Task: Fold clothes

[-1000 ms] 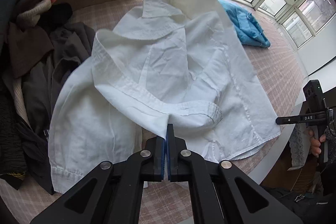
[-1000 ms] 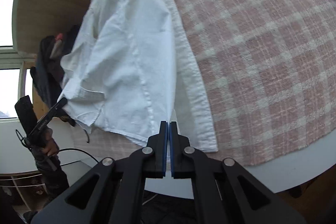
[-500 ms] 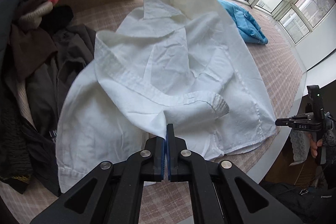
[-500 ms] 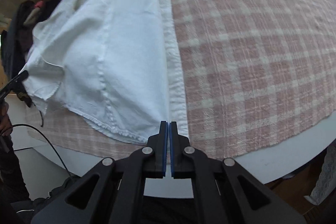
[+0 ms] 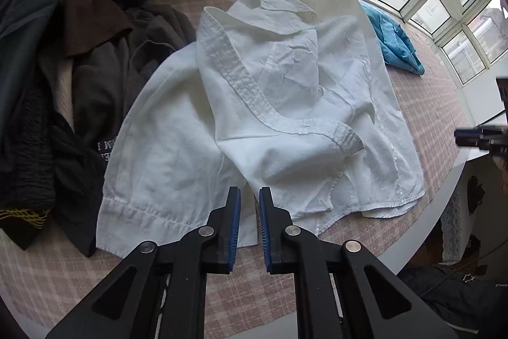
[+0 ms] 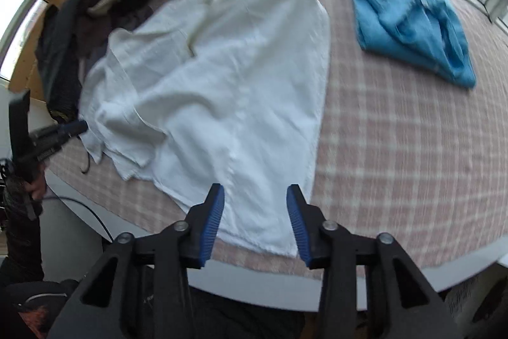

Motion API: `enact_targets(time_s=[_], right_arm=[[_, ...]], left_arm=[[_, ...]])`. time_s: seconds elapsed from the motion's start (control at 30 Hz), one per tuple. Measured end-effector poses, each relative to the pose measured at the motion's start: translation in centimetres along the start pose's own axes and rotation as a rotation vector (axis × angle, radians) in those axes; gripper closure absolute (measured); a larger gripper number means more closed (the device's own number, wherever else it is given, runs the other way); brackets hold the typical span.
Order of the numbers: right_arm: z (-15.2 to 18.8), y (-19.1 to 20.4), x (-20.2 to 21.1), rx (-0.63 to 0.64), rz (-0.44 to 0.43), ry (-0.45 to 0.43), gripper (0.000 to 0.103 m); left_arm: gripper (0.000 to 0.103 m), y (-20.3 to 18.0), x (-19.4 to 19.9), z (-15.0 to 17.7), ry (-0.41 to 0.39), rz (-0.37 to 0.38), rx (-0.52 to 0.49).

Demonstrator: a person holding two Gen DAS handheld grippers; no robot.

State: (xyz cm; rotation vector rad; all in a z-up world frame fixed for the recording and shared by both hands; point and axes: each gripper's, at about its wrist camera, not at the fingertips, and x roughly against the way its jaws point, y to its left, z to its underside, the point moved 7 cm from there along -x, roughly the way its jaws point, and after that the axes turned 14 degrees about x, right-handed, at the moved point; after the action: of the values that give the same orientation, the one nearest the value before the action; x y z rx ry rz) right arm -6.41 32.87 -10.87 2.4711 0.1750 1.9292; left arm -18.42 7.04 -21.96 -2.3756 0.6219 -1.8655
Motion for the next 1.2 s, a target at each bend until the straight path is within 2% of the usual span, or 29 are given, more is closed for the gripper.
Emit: enact_targets(time_s=[0.17, 0.23, 0.33, 0.47, 0.57, 0.63, 0.73, 0.93, 1.07, 1.2], right_arm=[[-11.9, -0.7, 0.3, 0.119, 0.026, -0.102, 0.061], [-16.1, -1.7, -0.6, 0.157, 0.053, -0.108, 0.061], [-21.1, -2.6, -3.1, 0.204, 0.005, -0.05, 0.061], [-25.5, -0.8, -8.0, 0.198, -0.122, 0.046, 0.061], [-27.8, -0.8, -12.0, 0.221, -0.034, 0.101, 0.061], [-28.5, -0.6, -14.0, 0.252, 0.009, 0.129, 0.061], [-28.0, 0.2, -15.7, 0.263, -0.028, 0.166, 0.061], [-25.0, 2.2, -15.4, 0.406, 0.001, 0.188, 0.061], [-25.2, 1.6, -16.4, 0.425, 0.091, 0.199, 0.061], [-25.3, 0.9, -17.4, 0.374, 0.044, 0.248, 0.061]], left_arm=[[0.09, -3.8, 1.7, -0.2, -0.04, 0.039, -0.011], [0.09, -5.8, 1.9, -0.8, -0.055, 0.062, -0.012], [0.09, -8.0, 1.1, -2.0, -0.06, 0.079, -0.016], [0.089, -8.1, -0.4, -3.3, -0.031, 0.082, 0.071], [0.085, -7.8, -1.4, -4.1, -0.02, 0.042, 0.104], [0.081, -7.6, -2.0, -4.5, -0.012, 0.021, 0.122], [0.079, -7.3, -2.7, -4.9, 0.005, 0.0, 0.15], [0.079, -6.7, -4.1, -4.6, 0.056, -0.032, 0.161], [0.079, -6.0, -4.0, -4.3, 0.068, -0.035, 0.172], [0.079, -5.5, -3.4, -4.3, 0.078, -0.027, 0.197]])
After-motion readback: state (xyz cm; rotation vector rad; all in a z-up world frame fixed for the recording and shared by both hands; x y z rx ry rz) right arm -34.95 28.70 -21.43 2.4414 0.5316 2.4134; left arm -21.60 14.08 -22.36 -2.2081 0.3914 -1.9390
